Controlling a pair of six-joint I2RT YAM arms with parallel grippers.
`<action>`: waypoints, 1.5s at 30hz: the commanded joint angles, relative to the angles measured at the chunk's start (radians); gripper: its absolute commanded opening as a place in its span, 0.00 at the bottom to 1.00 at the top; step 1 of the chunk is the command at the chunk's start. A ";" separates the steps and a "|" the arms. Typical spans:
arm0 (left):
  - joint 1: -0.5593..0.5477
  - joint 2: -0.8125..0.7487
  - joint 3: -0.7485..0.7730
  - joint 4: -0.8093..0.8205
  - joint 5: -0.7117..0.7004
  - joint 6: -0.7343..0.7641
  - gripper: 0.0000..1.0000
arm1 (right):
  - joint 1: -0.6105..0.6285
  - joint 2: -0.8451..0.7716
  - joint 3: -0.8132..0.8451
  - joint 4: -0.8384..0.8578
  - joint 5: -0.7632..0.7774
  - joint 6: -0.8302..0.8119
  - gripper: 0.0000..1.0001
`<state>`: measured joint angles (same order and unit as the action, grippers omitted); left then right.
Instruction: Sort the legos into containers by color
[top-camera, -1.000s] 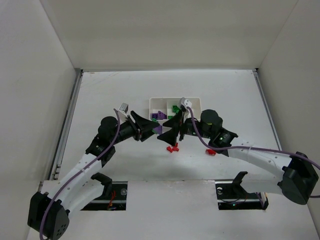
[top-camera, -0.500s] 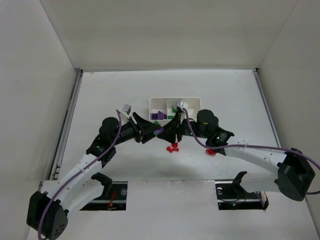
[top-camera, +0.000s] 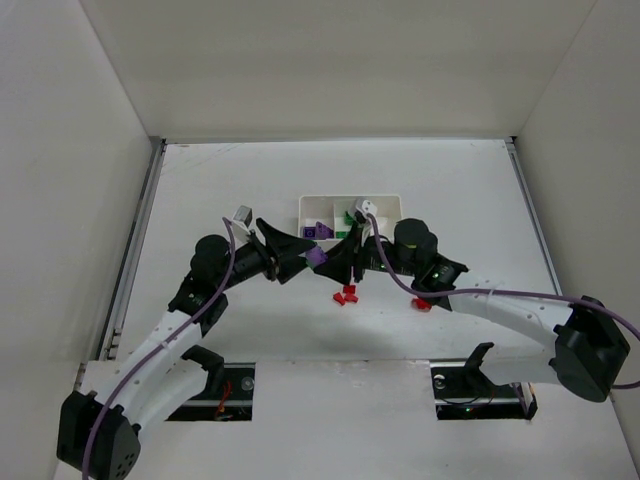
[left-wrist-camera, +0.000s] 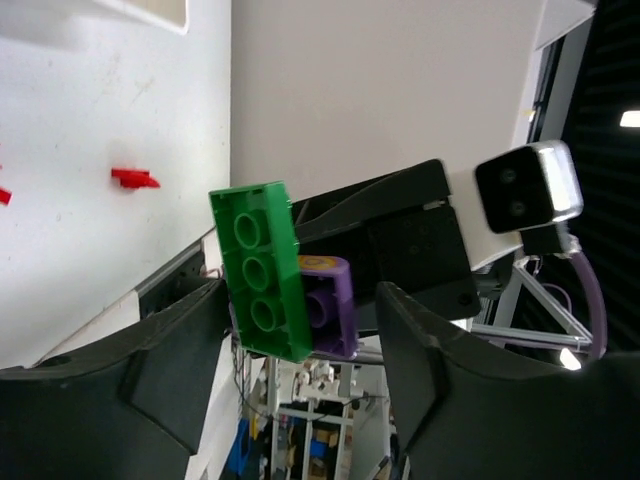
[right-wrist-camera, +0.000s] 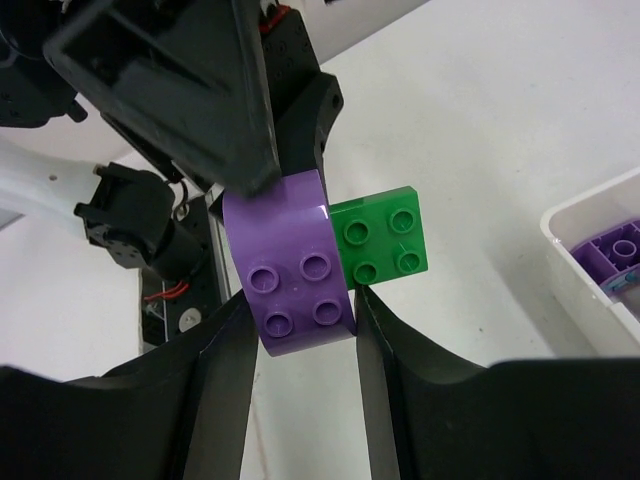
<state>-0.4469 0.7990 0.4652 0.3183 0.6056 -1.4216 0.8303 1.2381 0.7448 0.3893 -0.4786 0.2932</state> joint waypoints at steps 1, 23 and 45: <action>0.040 -0.035 -0.003 0.123 0.002 -0.011 0.61 | -0.007 -0.020 0.013 0.082 0.000 0.027 0.33; -0.034 0.304 0.012 0.579 -0.167 -0.174 0.62 | -0.178 0.046 -0.093 0.566 -0.233 0.446 0.32; -0.046 0.384 -0.034 0.759 -0.119 -0.270 0.58 | -0.179 0.115 -0.110 0.545 -0.250 0.399 0.30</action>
<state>-0.4770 1.1809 0.4095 1.0000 0.4435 -1.6859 0.6540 1.3491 0.6258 0.8837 -0.7120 0.7227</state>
